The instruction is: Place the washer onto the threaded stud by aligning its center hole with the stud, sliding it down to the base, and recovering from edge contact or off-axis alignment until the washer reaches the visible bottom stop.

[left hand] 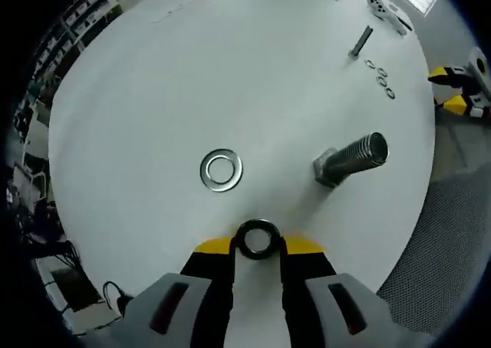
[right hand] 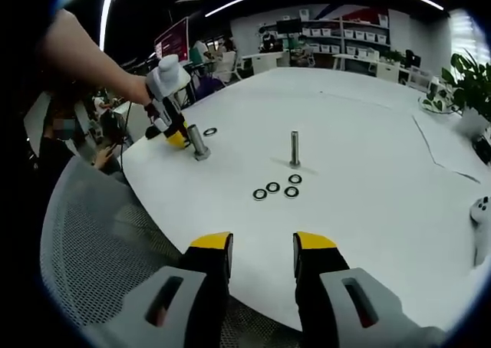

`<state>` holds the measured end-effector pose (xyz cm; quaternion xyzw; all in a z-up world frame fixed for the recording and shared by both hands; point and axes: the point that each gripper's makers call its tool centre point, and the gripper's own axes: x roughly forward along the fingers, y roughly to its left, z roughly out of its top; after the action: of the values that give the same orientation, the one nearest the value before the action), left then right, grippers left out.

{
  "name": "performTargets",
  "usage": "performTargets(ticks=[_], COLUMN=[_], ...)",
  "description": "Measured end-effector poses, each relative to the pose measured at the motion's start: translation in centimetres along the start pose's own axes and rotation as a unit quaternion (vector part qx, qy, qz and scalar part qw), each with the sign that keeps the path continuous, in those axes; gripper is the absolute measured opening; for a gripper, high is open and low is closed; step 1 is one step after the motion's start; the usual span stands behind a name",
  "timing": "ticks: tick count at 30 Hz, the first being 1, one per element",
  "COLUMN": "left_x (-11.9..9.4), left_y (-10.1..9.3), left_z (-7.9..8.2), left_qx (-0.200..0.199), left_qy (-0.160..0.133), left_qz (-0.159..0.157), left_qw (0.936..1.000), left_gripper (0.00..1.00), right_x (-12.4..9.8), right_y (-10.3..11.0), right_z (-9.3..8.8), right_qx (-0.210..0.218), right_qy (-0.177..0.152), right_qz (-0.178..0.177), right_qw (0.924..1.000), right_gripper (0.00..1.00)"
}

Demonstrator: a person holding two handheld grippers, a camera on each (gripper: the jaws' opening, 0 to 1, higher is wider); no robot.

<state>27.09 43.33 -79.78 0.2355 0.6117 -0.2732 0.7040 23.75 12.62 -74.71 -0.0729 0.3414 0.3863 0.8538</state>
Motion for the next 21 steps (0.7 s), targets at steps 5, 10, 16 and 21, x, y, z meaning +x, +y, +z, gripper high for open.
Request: performTargets(ticks=[5, 10, 16, 21], left_x=[0.01, 0.03, 0.05, 0.09], left_y=[-0.24, -0.18, -0.25, -0.37], left_z=[-0.11, -0.12, -0.06, -0.08], left_qx=[0.012, 0.009, -0.002, -0.005], left_qy=[0.007, 0.010, 0.004, 0.005], left_qz=[0.003, 0.005, 0.000, -0.002], left_qw=[0.9999, 0.9999, 1.0000, 1.0000], left_gripper=[0.22, 0.22, 0.25, 0.27], right_x=[-0.04, -0.05, -0.07, -0.08], right_y=[-0.03, -0.02, -0.01, -0.01], right_z=[0.07, 0.07, 0.11, 0.09], right_qx=[0.001, 0.002, 0.003, 0.003], right_qy=[-0.002, -0.003, -0.004, -0.003], right_qz=[-0.001, 0.000, 0.000, 0.000], right_qw=[1.0000, 1.0000, 1.0000, 1.0000], right_gripper=[0.34, 0.34, 0.34, 0.34])
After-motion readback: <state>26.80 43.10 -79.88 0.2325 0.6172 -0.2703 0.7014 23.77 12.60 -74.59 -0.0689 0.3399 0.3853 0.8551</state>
